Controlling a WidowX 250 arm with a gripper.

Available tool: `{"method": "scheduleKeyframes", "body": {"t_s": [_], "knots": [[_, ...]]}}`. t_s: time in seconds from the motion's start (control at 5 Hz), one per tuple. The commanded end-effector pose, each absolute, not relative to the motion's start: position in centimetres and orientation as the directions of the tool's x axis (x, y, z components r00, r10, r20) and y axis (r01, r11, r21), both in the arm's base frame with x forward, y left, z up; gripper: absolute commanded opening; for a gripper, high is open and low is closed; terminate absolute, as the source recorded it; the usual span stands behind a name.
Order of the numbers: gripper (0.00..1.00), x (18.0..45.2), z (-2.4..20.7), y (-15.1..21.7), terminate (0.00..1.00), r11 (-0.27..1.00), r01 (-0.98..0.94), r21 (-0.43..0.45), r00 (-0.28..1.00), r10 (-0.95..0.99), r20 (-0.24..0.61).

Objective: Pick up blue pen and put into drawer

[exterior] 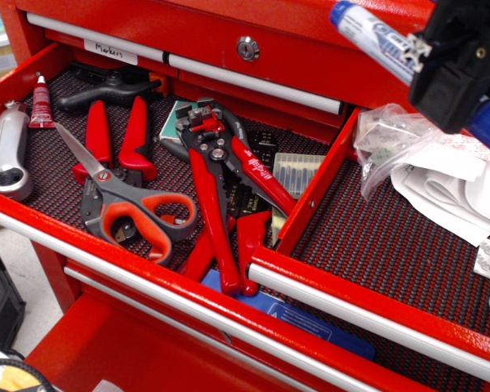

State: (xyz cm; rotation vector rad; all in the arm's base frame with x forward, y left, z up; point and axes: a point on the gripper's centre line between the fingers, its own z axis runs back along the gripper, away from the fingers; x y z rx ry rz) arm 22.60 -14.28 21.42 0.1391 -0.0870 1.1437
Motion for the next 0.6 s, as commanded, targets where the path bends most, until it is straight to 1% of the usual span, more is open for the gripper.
{"method": "scheduleKeyframes", "body": {"t_s": [0.0, 0.2, 0.4], "knots": [[1.00, 21.91, 22.64, -14.58, 0.00, 0.400, -0.916, 0.008, 0.397, 0.908, 0.135], [1.00, 21.91, 22.64, -14.58, 0.00, 0.400, -0.916, 0.008, 0.397, 0.908, 0.135], [1.00, 21.91, 22.64, -14.58, 1.00, 0.400, -0.916, 0.008, 0.397, 0.908, 0.135]]}}
